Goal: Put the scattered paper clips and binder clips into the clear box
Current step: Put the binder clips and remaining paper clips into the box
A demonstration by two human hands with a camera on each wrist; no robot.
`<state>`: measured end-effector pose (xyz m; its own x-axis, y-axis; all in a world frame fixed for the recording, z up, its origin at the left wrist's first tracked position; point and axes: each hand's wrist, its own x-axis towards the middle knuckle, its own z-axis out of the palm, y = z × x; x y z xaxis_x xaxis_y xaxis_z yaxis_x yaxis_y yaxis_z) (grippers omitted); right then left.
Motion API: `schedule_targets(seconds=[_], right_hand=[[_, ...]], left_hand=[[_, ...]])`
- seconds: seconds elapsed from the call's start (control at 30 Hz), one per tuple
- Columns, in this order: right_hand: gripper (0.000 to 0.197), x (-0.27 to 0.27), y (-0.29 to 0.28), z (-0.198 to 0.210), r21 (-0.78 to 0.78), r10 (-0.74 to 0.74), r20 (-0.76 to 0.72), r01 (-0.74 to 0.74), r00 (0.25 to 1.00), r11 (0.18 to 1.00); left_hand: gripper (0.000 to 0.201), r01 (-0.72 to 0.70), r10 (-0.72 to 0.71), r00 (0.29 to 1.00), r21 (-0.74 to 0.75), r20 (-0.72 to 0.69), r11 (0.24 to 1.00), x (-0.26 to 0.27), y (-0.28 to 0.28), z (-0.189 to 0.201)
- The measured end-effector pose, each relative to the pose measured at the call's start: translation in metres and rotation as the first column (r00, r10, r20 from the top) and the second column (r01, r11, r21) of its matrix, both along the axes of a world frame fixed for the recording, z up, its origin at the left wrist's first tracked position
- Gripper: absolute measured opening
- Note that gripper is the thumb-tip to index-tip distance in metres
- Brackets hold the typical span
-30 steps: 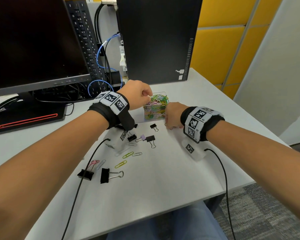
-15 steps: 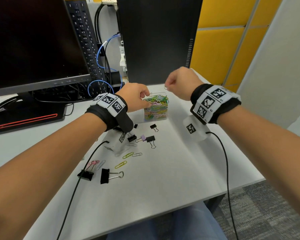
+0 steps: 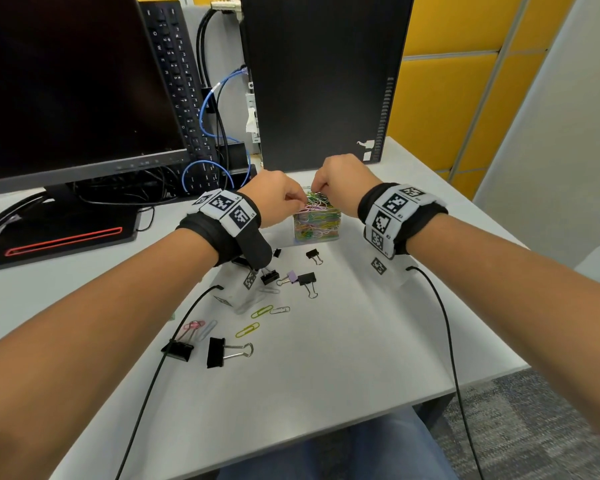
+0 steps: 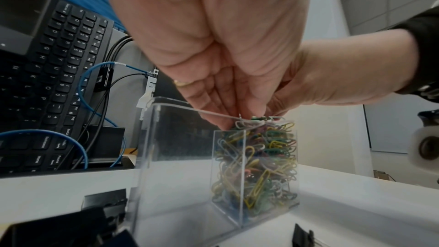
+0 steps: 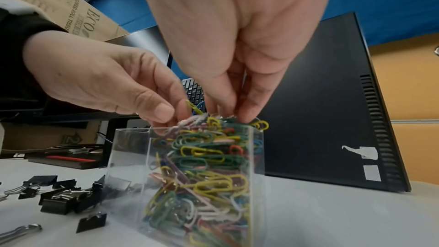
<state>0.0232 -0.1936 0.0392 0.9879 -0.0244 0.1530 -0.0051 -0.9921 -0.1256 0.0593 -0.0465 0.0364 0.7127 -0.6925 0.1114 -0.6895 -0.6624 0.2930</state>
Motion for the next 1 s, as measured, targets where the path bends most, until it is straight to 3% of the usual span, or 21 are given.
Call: schedule_targets(seconds=[0.2, 0.4, 0.57, 0.67, 0.87, 1.0], right_hand=[[0.03, -0.006, -0.001, -0.003, 0.014, 0.011, 0.033, -0.012, 0.999, 1.0], [0.031, -0.015, -0.002, -0.002, 0.091, -0.012, 0.053, 0.007, 0.999, 0.996], [0.028, -0.021, -0.002, 0.0, 0.203, -0.009, 0.054, -0.003, 0.998, 0.979], [0.023, -0.023, -0.002, 0.0, 0.191, 0.02, 0.039, -0.027, 0.999, 0.981], [0.022, -0.025, 0.003, 0.001, 0.184, 0.021, 0.109, -0.041, 0.994, 0.982], [0.021, -0.034, 0.017, 0.001, 0.186, 0.03, 0.175, -0.063, 0.984, 0.981]], left_hand=[[0.025, -0.018, 0.018, 1.0, -0.02, 0.0, 1.0, 0.002, 0.004, -0.004], [0.022, -0.078, 0.065, 0.994, -0.158, -0.089, 0.984, 0.003, 0.006, -0.008], [0.023, -0.049, 0.049, 0.999, -0.077, 0.0, 0.996, -0.001, 0.003, -0.006], [0.026, -0.02, 0.021, 0.999, -0.029, 0.032, 0.999, -0.004, 0.004, -0.004], [0.034, 0.007, -0.007, 1.0, 0.059, 0.006, 0.998, -0.01, 0.012, -0.002], [0.038, 0.005, -0.004, 1.0, 0.039, -0.019, 0.999, -0.017, 0.027, 0.0]])
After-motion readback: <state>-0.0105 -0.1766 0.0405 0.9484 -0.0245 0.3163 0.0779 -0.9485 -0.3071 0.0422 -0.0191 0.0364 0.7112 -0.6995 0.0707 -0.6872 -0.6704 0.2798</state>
